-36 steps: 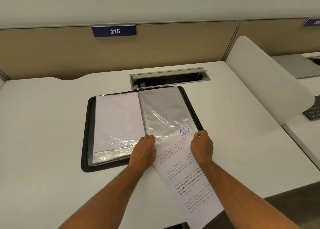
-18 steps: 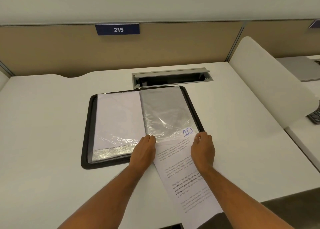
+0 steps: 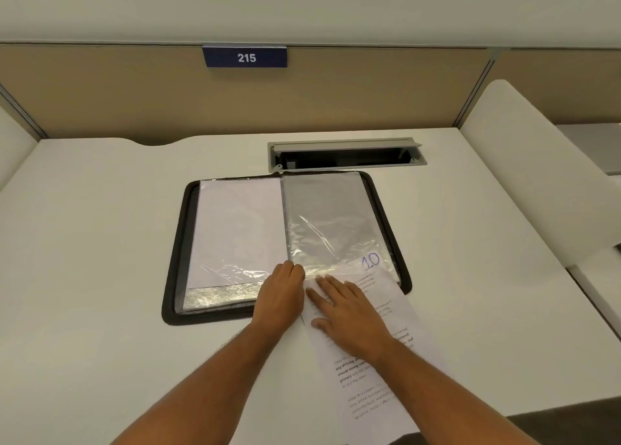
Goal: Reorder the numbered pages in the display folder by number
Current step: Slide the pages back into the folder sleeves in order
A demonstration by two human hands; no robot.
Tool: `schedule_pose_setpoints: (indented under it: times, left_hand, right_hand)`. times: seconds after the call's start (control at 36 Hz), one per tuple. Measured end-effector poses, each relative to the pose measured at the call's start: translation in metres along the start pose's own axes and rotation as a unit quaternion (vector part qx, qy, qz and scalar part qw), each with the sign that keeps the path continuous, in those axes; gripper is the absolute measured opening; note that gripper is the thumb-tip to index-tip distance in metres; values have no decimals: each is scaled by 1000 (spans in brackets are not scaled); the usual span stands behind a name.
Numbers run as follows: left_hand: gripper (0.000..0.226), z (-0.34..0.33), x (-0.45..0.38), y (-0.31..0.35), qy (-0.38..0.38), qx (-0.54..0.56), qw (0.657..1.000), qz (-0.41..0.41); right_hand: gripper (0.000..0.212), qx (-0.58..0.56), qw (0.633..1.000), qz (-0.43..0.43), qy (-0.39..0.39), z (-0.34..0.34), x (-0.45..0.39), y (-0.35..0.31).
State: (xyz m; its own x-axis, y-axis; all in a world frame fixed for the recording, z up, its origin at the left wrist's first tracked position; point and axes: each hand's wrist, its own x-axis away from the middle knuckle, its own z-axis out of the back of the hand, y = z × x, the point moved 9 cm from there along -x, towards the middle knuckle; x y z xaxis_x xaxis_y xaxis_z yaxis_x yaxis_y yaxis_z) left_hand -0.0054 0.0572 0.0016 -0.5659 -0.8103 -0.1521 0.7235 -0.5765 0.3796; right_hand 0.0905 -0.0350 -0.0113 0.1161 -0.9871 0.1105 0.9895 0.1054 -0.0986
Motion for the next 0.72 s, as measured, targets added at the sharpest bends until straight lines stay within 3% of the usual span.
schedule_pose_setpoints:
  times: [0.42,0.61,0.72]
  left_hand:
    - [7,7,8,2,4,29,999,-13]
    - [7,6,7,4,15,18,999,-35]
    - [11,5,5,7,14,21,999,-41]
  right_hand:
    - [70,-54,992,-113,-28,-5,-20,16]
    - [65,-84,996,-25,-31,-5,-23,5]
    - [61,-89,996,-29,9,2,-11,17]
